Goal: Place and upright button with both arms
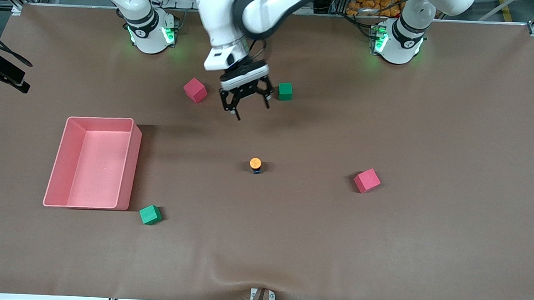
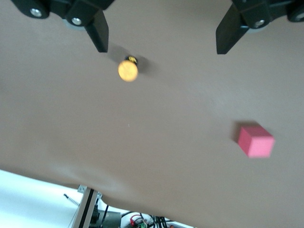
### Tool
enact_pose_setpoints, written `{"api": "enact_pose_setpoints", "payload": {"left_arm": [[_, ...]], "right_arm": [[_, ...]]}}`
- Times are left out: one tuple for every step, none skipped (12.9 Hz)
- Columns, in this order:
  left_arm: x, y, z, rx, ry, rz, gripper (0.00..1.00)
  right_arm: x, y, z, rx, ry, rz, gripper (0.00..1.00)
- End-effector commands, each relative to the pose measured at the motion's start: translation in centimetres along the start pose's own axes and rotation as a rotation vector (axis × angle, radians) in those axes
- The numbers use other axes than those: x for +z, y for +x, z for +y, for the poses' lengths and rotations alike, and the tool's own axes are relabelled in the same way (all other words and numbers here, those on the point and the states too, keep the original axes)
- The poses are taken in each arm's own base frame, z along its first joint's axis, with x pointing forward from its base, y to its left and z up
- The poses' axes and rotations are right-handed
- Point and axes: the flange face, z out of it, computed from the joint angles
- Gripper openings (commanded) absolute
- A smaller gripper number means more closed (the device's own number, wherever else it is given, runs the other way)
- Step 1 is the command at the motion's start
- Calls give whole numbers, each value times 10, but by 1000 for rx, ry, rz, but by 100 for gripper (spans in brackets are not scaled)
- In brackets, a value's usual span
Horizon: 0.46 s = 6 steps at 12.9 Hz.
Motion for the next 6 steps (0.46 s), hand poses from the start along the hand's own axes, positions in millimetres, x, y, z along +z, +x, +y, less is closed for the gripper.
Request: {"api": "enact_pose_setpoints", "payload": {"left_arm": [[-17,127,-65,29,-33,-133,100],[-15,177,-94,11,-48,-175,100],[-6,223,-126,-9,-67,-230,100],[4,264,-159,-6,-84,-271,100],[17,294,-193,41,-67,-311,100],[31,320,-227,98,-34,-336,100]], "right_arm": [[-2,2,0,-8,4,-12,100],[-2,2,1,-7,4,-12,100],[-2,2,1,-7,4,-12,100],[-2,2,1,-7,4,-12,100],[-1,2,1,-8,4,-18,100],[-1,2,1,-8,4,-18,100]]}}
